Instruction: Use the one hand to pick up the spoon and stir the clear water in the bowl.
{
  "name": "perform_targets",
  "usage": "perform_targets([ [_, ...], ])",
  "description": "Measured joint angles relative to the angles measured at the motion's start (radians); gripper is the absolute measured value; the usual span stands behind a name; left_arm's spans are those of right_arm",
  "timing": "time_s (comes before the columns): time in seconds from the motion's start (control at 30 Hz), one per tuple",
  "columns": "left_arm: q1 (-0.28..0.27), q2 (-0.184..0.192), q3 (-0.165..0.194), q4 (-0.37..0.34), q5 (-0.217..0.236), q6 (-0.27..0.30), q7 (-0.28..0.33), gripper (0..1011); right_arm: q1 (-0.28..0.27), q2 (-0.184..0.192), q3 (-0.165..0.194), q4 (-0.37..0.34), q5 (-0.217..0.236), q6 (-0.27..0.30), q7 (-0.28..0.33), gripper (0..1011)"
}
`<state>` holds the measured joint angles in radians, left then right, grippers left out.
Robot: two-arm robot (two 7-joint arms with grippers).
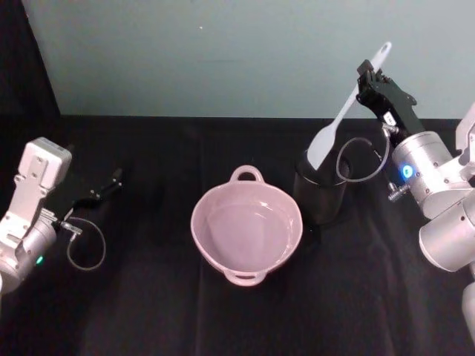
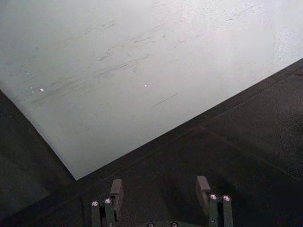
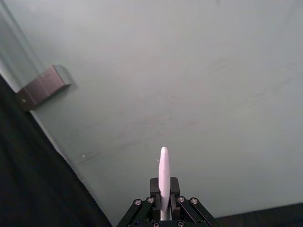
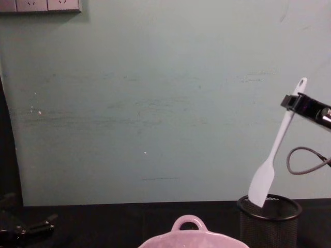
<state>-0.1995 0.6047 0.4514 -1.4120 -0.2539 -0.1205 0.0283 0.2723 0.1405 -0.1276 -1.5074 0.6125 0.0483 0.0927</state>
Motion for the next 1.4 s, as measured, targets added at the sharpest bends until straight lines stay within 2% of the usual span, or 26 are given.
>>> perform_targets([
  [0.67,0.0,0.0,0.0,0.0,0.0,0.0,0.0,1011,0.01,-0.028,0.005,0.13,0.01,0.03,-0.012,113],
  [1.4,0.0,0.0,0.0,0.0,0.0,0.0,0.0,1011,-0.022,-0.041,0.021,0.112,0.004,0.056,-0.053,113],
])
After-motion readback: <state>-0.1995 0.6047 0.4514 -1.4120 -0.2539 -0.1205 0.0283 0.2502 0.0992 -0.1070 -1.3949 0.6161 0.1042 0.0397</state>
